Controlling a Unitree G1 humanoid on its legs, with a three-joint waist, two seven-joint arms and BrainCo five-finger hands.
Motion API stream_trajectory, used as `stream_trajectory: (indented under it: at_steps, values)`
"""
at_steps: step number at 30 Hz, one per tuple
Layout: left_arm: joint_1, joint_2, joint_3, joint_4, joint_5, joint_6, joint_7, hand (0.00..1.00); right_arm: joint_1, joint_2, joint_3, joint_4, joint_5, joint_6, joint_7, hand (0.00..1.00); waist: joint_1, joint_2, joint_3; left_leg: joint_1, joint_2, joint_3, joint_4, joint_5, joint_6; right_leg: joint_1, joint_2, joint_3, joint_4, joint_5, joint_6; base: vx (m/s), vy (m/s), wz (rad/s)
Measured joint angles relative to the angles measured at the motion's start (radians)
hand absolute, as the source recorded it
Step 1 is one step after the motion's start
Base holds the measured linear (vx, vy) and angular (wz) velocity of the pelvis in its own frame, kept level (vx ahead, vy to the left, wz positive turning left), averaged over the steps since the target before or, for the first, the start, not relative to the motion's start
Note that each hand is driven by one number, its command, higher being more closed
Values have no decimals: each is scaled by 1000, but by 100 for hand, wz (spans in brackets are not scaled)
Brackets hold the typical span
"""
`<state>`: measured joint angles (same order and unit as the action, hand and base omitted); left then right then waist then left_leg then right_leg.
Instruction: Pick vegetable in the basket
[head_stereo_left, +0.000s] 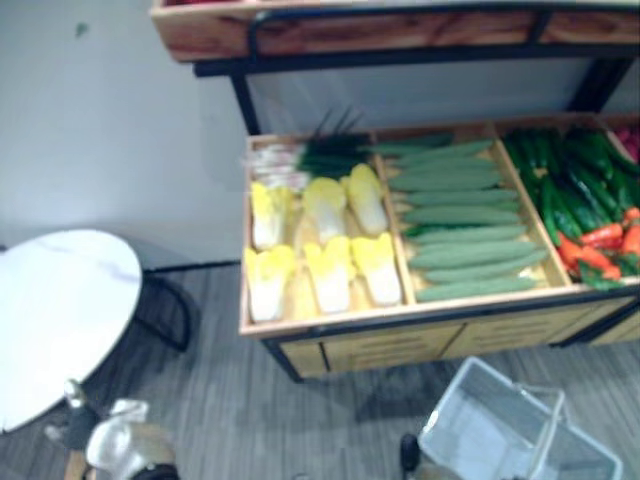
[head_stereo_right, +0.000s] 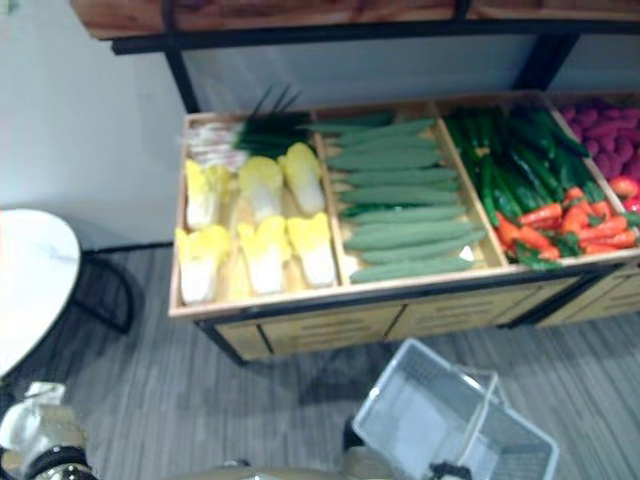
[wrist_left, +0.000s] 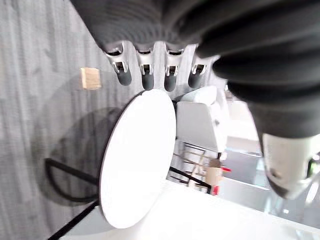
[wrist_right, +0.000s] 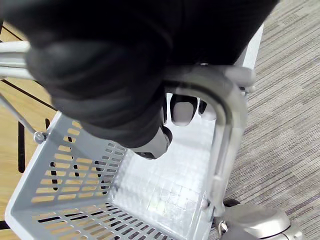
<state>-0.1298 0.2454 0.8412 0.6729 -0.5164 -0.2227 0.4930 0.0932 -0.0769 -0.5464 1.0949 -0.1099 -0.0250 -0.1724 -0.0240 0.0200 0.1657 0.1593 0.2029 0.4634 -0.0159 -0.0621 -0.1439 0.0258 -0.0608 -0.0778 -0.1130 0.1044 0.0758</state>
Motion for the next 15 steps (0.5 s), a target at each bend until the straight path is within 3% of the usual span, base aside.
stream_trajectory:
  at_steps: [2,3,5,9,11,15]
  values:
    - [2,0,-63,-82,55,-9,45,0,19,1,1,-23,2,-4,-7,100,0,1,-1,-1,-2,-1,2,-5,-4,0,-5,-10,0,0,0,-32,-5,1]
    - [3,0,-133,-136,147,-8,55,0,30,1,1,-31,4,-10,-15,100,0,2,-2,-1,-3,-4,1,-5,-4,0,-7,-14,0,1,1,-14,-6,3]
    - [9,0,-212,-191,220,-8,54,0,39,1,2,-41,5,-10,-17,100,-2,4,-4,-1,-3,-5,1,-5,-3,-1,-7,-16,0,2,1,0,-4,2]
    - [8,-7,-378,-241,404,15,-11,0,48,1,1,-65,12,-8,-10,100,-12,18,-12,2,-3,-4,1,-4,-6,-3,-6,-17,6,11,6,33,1,-2]
    - [8,-7,-418,-241,451,31,-42,0,47,1,1,-67,12,-8,3,100,-29,21,-14,3,-2,0,0,-4,-7,-4,-5,-17,6,11,6,49,3,-4]
    - [8,-7,-522,-256,563,53,-103,0,47,1,1,-67,12,-8,10,100,-32,22,-13,22,-3,31,-1,-6,-7,-3,-5,7,6,11,6,17,3,-19]
